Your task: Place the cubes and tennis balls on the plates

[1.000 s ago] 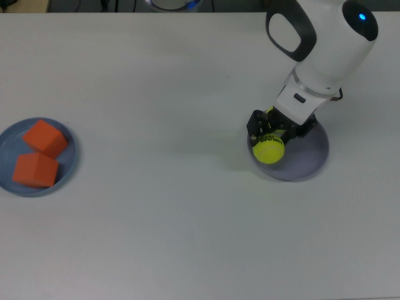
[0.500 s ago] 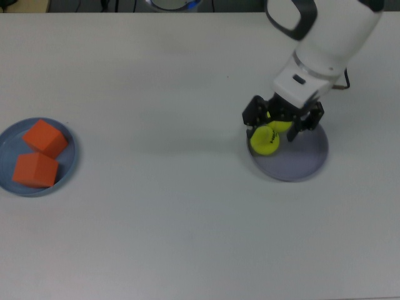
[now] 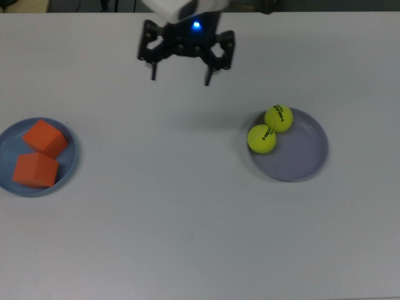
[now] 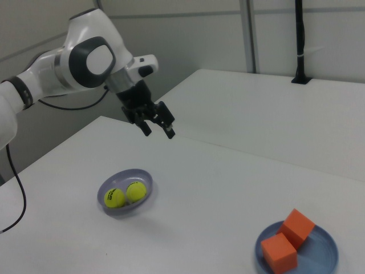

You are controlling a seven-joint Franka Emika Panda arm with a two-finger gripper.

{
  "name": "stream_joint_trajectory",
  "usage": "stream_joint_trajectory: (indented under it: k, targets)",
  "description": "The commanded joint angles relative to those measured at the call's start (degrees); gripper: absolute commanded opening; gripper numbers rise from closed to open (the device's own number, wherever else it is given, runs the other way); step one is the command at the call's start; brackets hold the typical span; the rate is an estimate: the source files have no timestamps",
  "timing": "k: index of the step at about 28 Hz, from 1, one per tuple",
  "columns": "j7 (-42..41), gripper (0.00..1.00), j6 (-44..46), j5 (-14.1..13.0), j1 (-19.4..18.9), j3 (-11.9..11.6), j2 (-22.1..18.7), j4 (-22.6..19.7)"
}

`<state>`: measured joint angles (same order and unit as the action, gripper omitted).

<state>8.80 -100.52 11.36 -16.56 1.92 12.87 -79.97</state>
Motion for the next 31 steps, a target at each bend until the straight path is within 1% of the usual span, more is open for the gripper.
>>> stream_joint_trajectory:
  k: [1, 2, 5, 15, 21, 23, 25, 31]
  targets:
    - [-6.42, 1.00, 1.91, -5.81, 0.38, -5.07, -2.41, -2.12]
    - [-7.12, 1.00, 2.35, -6.43, 0.47, -5.69, -2.76, -2.12]
    - [-8.36, 1.00, 3.75, -6.96, 0.47, -7.71, -3.90, -2.12]
    - [-7.92, 1.00, 4.81, -6.97, 0.74, -8.07, -6.01, -2.12]
    - [-7.48, 1.00, 4.99, -7.14, 1.53, -8.42, -5.75, -2.12]
    - [-7.48, 1.00, 4.99, -7.14, 2.14, -8.42, -5.66, -2.21]
    - [-7.57, 1.00, 4.99, -7.23, 3.72, -8.33, -5.49, -2.29]
    - [-7.83, 1.00, 4.90, -7.23, 5.65, -8.33, -5.14, -2.38]
